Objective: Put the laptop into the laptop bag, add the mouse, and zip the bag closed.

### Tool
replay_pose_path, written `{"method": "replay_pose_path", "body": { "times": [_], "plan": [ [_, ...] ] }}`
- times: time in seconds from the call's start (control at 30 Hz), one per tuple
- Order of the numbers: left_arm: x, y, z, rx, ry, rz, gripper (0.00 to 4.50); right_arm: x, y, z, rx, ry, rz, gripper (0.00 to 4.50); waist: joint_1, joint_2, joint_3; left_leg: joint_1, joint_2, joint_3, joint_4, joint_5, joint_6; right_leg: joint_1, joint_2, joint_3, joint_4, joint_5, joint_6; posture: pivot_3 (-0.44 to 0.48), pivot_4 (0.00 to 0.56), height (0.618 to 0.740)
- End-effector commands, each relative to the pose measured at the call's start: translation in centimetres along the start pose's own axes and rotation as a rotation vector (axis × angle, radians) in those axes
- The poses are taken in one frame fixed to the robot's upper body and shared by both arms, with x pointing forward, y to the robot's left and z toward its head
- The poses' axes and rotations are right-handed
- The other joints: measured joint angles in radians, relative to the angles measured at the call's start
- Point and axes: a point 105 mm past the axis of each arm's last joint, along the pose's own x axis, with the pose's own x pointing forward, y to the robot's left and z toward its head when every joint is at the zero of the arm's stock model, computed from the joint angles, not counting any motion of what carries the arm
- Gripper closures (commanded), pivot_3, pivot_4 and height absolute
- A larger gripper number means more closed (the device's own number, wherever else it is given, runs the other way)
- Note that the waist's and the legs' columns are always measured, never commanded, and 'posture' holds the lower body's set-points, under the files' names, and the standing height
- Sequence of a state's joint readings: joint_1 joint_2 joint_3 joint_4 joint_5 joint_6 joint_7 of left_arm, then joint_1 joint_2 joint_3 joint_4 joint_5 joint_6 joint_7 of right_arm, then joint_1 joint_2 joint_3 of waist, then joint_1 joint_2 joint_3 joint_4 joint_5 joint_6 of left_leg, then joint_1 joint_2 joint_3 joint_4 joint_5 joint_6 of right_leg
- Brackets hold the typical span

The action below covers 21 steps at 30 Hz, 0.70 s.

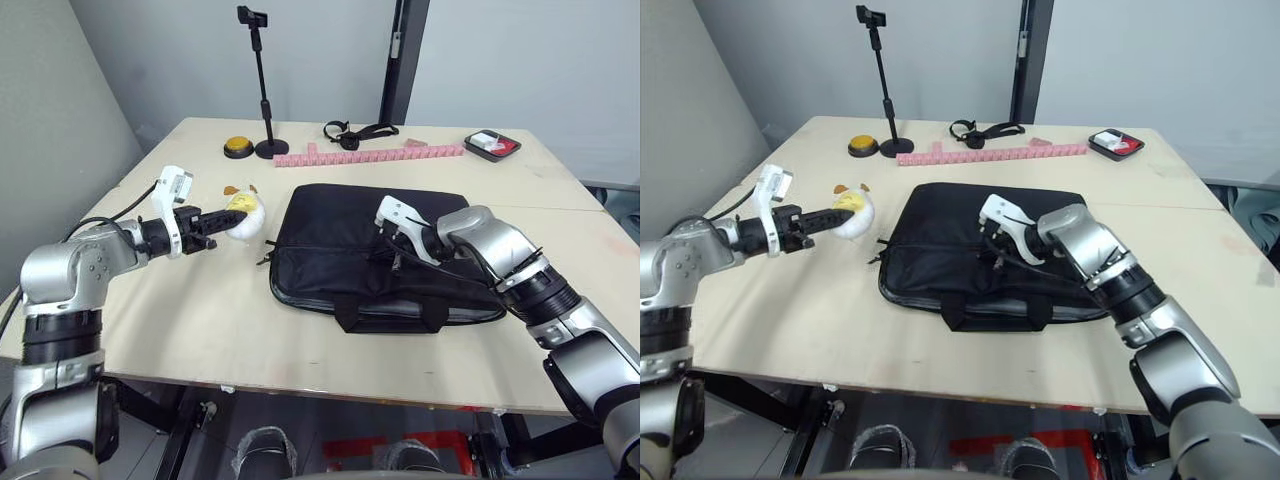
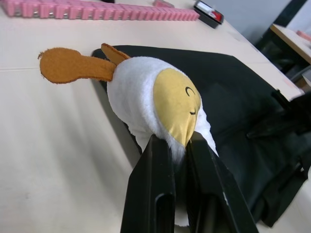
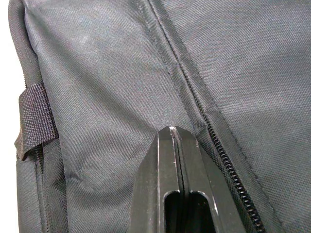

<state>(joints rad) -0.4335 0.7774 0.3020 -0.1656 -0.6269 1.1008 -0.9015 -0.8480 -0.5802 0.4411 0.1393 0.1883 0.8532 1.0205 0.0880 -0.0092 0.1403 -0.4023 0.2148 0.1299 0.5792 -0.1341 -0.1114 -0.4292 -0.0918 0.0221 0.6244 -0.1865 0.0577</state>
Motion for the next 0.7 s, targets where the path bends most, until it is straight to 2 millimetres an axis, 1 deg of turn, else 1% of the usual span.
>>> {"method": "replay_pose_path", "body": {
  "times": [0.03,0.07,0.17,0.37,0.4,0.5,0.7],
  "plan": [
    [0.0,-2.5,-1.0,0.143,0.088,-0.081,4.45,0.8,-0.9,-3.0,0.063,0.124,-0.046,4.5,-0.003,0.0,0.0,0.001,0.0,0.001,-0.002,0.0,0.0,0.0,0.0,0.0,-0.001,0.0,0.0,0.0,0.15,0.739],
    [0.1,-2.6,-1.1,0.151,0.093,-0.081,4.45,0.8,-0.9,-3.0,0.061,0.127,-0.041,4.5,-0.001,0.0,0.0,0.001,0.0,0.001,-0.003,0.0,0.0,0.0,0.0,0.0,-0.001,0.0,0.0,0.0,0.15,0.739],
    [0.4,-3.9,-1.6,0.165,0.101,-0.129,4.45,1.0,-0.8,-3.0,0.059,0.13,-0.034,4.5,-0.002,0.0,0.0,0.001,0.001,0.001,-0.003,0.0,0.0,0.0,0.001,0.0,-0.001,0.0,0.0,0.0,0.15,0.739],
    [0.5,-6.8,-3.9,0.192,0.187,-0.247,4.45,1.1,-0.7,-3.0,0.061,0.136,-0.027,4.5,-0.015,0.0,0.0,0.002,0.0,0.002,-0.003,0.0,0.0,0.0,0.001,0.002,-0.002,0.0,0.0,0.0,0.15,0.739],
    [0.4,-7.6,-4.5,0.208,0.206,-0.278,4.45,1.1,-0.7,-3.0,0.062,0.138,-0.024,4.5,-0.018,0.0,0.0,0.001,0.0,0.002,-0.003,0.0,0.0,-0.001,0.001,0.002,-0.002,0.0,0.0,0.0,0.15,0.739],
    [0.3,-9.2,-4.5,0.215,0.195,-0.346,4.45,1.2,-0.4,-3.1,0.063,0.145,-0.011,4.5,-0.019,0.0,-0.001,0.001,0.0,0.003,-0.004,0.0,0.0,-0.001,0.001,0.002,-0.003,0.0,0.0,0.0,0.15,0.739],
    [0.3,-10.4,-5.4,0.281,0.251,-0.388,4.45,1.3,-0.1,-3.2,0.059,0.156,0.006,4.5,-0.019,0.0,-0.001,0.001,0.0,0.003,-0.004,0.0,0.0,-0.002,0.001,0.003,-0.003,0.0,0.001,0.0,0.15,0.739]
  ]
}}
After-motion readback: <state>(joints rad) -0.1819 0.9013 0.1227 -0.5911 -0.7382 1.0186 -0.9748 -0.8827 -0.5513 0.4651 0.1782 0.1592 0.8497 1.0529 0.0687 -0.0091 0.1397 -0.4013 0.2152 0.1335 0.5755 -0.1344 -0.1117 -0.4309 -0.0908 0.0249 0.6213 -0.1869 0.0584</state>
